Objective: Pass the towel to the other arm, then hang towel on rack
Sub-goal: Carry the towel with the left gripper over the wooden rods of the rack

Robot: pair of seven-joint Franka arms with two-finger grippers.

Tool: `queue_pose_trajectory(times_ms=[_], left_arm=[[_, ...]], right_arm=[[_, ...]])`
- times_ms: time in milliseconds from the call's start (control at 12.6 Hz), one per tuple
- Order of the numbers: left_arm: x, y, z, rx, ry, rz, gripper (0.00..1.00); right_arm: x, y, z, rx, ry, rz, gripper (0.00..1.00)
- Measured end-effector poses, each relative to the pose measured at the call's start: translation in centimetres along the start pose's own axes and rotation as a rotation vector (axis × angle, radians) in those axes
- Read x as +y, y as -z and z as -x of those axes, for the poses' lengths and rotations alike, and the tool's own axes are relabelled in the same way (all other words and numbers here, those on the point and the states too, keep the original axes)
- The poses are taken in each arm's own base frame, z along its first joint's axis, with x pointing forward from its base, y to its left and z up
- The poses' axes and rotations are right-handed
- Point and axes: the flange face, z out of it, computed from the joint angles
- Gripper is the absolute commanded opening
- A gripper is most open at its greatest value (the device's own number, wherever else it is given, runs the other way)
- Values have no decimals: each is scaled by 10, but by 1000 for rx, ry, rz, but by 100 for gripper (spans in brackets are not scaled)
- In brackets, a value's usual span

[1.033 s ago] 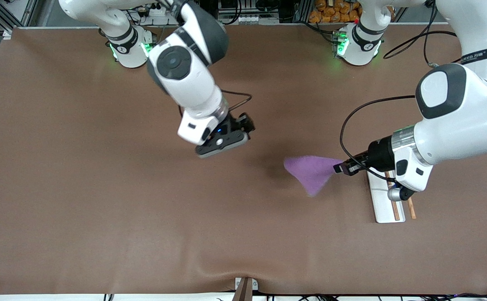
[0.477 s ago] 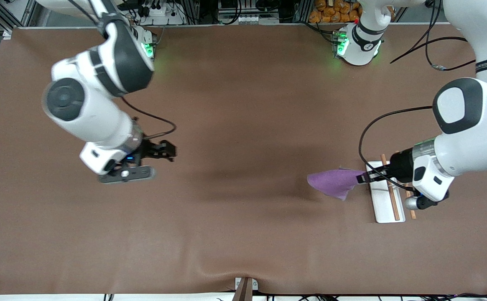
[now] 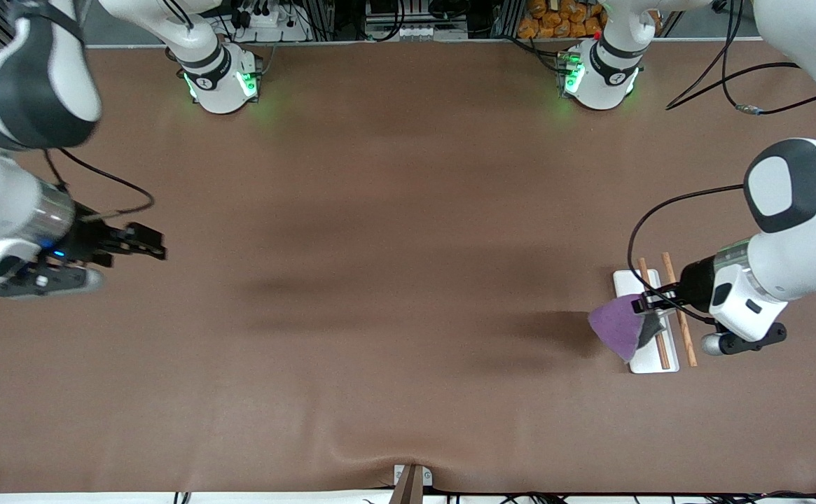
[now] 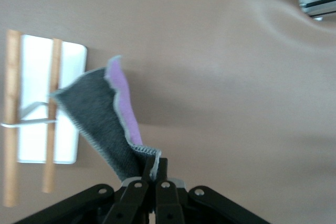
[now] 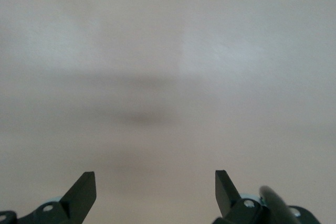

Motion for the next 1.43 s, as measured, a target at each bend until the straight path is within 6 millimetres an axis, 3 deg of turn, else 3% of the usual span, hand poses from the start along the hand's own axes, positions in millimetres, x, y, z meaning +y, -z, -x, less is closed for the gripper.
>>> queue_pose_trajectory(times_ms=[159, 318, 477, 636, 874, 1430], left_arm=[[-36, -1, -6, -32, -15, -18, 0], [-62, 2, -7, -58, -36, -38, 0], [-96, 9, -9, -79, -68, -40, 0], [-136, 20, -13, -77, -97, -31, 0], [-180, 26, -15, -77, -134, -30, 0], [-244, 5, -20, -110, -182, -12, 0]], right_arm=[[31, 34, 31, -11, -50, -8, 100], [60, 56, 55, -29, -103, -9, 100], [91, 62, 72, -62, -162, -12, 100], [107, 62, 81, -94, -226, -3, 100], [100, 67, 84, -95, -263, 47, 100], [68, 74, 79, -66, -214, 102, 100]])
